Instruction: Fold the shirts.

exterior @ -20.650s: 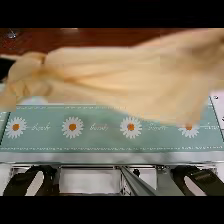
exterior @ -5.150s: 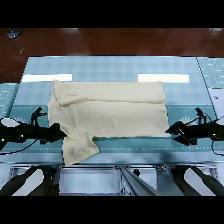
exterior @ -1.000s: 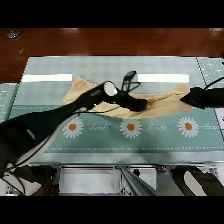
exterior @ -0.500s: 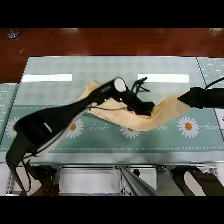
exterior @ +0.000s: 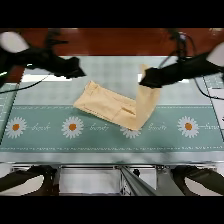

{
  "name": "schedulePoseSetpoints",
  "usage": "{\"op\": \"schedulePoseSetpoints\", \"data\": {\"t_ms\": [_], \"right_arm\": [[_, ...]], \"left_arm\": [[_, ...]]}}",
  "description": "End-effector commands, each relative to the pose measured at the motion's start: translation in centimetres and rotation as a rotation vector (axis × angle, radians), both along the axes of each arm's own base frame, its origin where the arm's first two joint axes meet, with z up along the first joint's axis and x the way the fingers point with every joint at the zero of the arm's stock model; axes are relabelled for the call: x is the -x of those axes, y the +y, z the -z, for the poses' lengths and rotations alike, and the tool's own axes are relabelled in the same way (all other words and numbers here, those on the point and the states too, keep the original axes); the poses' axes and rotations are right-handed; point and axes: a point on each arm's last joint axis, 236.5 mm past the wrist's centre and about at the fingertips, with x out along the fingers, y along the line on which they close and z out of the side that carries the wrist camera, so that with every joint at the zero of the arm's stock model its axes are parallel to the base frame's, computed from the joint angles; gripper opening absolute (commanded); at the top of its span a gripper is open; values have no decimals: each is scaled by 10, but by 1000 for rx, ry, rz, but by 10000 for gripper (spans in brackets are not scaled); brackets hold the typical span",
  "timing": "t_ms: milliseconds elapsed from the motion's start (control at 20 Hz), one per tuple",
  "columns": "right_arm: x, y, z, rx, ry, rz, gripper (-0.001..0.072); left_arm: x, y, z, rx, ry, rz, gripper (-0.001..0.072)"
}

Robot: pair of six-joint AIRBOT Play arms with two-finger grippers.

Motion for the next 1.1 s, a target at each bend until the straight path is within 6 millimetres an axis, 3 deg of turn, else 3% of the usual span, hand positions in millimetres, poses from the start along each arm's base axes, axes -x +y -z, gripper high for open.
{"op": "schedulePoseSetpoints", "data": {"t_ms": [0, 100, 250, 400, 550, 600, 650, 700, 750, 800, 900, 950, 1050], "right_arm": [[-27, 89, 25, -13, 32, -115, 30], [-40, 133, 47, -13, 58, -158, 30], [-54, 182, 84, -44, 122, -178, 30], [-55, 209, 118, -100, 214, -170, 30], [-46, 225, 136, -166, 308, -170, 31], [-45, 229, 140, -176, 316, -173, 178], [-39, 236, 139, -201, 319, -204, 563], [-34, 243, 130, -241, 291, -264, 633], [-30, 245, 116, -286, 278, -309, 632], [-37, 231, 98, -308, 272, -308, 632], [-60, 166, 51, -310, 254, -276, 631], [-68, 120, 27, -270, 226, -257, 631], [-69, 14, -1, -44, 152, -176, 631]], "left_arm": [[50, 73, -14, -58, -152, -194, 20], [90, 76, 6, -56, -165, -219, 21], [132, 75, 48, -50, -103, -235, 20], [149, 71, 75, -30, -40, -241, 20], [147, 71, 81, -23, -29, -250, 21], [144, 72, 80, -22, -38, -258, 21], [141, 73, 79, -22, -48, -266, 20], [138, 74, 79, -21, -57, -276, 20], [135, 75, 78, -21, -65, -284, 20], [133, 76, 79, -20, -68, -290, 20], [129, 77, 80, -21, -67, -299, 20], [128, 77, 81, -22, -64, -300, 20], [128, 77, 83, -22, -57, -300, 20]]}}
